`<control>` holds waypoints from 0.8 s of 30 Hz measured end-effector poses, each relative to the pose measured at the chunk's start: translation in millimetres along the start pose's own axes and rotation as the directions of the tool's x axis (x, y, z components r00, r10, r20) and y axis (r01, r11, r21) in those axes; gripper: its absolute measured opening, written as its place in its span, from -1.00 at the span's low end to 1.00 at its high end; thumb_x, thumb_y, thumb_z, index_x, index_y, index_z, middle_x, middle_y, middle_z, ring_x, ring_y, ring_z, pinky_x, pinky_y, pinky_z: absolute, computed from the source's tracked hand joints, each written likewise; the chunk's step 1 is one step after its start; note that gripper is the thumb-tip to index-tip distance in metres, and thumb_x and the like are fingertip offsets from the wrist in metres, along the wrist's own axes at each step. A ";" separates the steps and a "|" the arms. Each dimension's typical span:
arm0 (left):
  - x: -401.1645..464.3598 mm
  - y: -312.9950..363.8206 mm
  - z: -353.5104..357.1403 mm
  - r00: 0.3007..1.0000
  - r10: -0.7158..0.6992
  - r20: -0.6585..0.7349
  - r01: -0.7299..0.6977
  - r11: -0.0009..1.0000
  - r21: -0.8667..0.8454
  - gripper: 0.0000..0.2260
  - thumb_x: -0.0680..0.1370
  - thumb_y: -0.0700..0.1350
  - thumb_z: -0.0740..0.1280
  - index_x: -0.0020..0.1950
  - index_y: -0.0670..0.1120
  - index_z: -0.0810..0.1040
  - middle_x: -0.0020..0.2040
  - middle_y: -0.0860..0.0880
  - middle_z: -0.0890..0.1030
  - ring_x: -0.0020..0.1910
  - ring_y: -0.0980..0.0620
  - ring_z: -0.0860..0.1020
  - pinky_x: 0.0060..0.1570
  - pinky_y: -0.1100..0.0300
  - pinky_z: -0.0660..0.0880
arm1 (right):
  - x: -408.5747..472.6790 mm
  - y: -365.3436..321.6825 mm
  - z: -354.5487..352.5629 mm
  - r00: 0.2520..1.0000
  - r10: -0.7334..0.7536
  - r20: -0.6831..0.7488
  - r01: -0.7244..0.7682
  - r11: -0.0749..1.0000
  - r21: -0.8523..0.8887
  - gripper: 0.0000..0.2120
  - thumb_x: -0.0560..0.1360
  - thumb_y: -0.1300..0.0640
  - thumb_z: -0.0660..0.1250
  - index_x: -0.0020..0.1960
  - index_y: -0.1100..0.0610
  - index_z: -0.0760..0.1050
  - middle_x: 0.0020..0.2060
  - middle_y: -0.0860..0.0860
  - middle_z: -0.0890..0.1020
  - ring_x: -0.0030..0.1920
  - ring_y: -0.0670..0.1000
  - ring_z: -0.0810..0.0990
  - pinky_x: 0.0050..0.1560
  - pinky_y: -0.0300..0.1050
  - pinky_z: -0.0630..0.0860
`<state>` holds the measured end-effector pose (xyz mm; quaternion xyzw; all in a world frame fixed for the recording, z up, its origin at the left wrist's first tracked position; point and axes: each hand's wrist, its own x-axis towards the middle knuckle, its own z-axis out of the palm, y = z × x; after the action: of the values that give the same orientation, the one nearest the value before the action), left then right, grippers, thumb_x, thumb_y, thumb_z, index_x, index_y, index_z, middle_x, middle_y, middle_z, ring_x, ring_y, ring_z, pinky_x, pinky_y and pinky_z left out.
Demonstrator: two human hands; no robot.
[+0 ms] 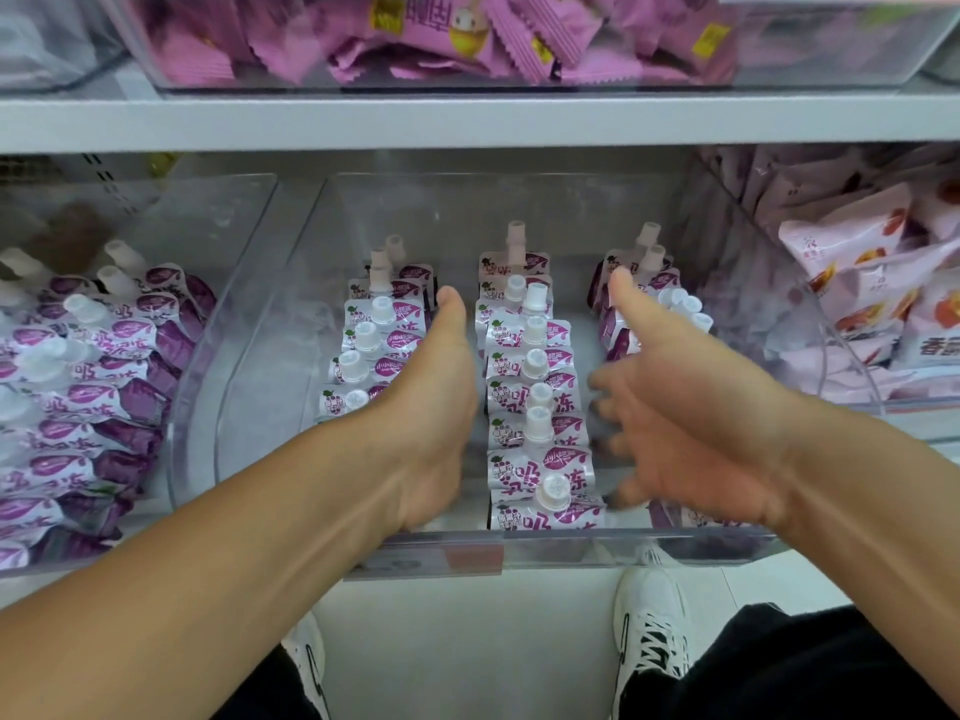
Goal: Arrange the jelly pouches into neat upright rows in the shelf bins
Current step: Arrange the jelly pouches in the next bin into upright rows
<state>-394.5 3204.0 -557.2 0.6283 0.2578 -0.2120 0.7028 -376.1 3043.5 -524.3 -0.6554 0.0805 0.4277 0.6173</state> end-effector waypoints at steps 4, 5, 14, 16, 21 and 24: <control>15.3 14.1 1.8 0.995 0.043 -0.090 -0.049 0.997 -0.057 -0.24 0.52 0.47 -0.14 0.58 0.05 0.16 0.56 -0.01 0.20 0.53 -0.09 0.21 0.45 -0.07 0.12 | 26.6 -19.7 5.3 0.993 -0.091 -0.079 0.088 0.995 -0.042 -0.06 0.34 -0.62 -0.05 0.59 -0.19 -0.09 0.59 -0.10 -0.03 0.59 0.03 -0.01 0.49 0.37 -0.07; 20.8 17.3 5.3 0.996 0.017 -0.086 -0.023 0.997 -0.077 -0.23 0.48 0.50 -0.13 0.55 0.09 0.23 0.54 0.00 0.28 0.49 -0.08 0.29 0.38 -0.04 0.22 | 33.7 -21.6 6.9 0.985 -0.135 -0.107 0.128 0.989 -0.068 -0.08 0.35 -0.60 -0.06 0.59 -0.19 -0.07 0.59 -0.11 0.00 0.58 0.02 0.01 0.51 0.34 -0.07; 51.2 19.9 6.1 0.997 0.032 -0.066 -0.037 0.996 -0.080 0.05 0.10 0.70 -0.06 0.35 0.11 0.51 0.30 -0.12 0.58 0.20 -0.13 0.60 0.21 -0.11 0.47 | 57.7 -28.0 0.4 0.988 -0.107 -0.108 0.094 0.989 -0.116 -0.07 0.34 -0.59 -0.06 0.52 -0.05 0.25 0.49 0.03 0.35 0.48 0.07 0.31 0.46 0.22 0.21; 55.5 17.5 3.6 0.999 0.013 -0.040 -0.017 0.995 -0.097 0.20 -0.11 0.74 0.00 0.40 0.17 0.45 0.43 -0.09 0.46 0.35 -0.16 0.47 0.33 -0.23 0.31 | 57.5 -26.3 3.2 0.991 -0.109 -0.083 0.098 0.987 -0.124 -0.02 0.30 -0.62 -0.06 0.59 -0.13 0.03 0.59 -0.07 0.08 0.58 0.00 0.08 0.54 0.22 0.02; 46.4 21.8 2.2 0.996 0.005 -0.087 -0.013 0.996 -0.091 0.07 0.13 0.68 -0.08 0.51 0.16 0.30 0.55 -0.02 0.27 0.51 -0.07 0.25 0.45 -0.20 0.14 | 59.9 -26.1 2.3 0.988 -0.123 -0.095 0.111 0.986 -0.122 -0.09 0.39 -0.59 -0.11 0.60 -0.13 -0.06 0.60 -0.11 -0.01 0.59 -0.04 -0.02 0.55 0.23 -0.05; 47.8 22.6 2.7 0.995 0.009 -0.103 -0.015 0.998 -0.060 0.08 0.10 0.68 -0.07 0.45 0.12 0.40 0.45 -0.06 0.44 0.39 -0.08 0.44 0.35 -0.16 0.32 | 62.7 -27.9 2.7 0.988 -0.096 -0.125 0.078 0.987 -0.141 -0.04 0.34 -0.62 -0.09 0.60 -0.14 -0.05 0.60 -0.10 0.00 0.58 0.01 0.01 0.53 0.25 -0.03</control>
<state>-343.1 3205.3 -569.5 0.6183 0.2961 -0.1673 0.7086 -320.7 3078.7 -544.6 -0.7253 0.0628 0.3607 0.5830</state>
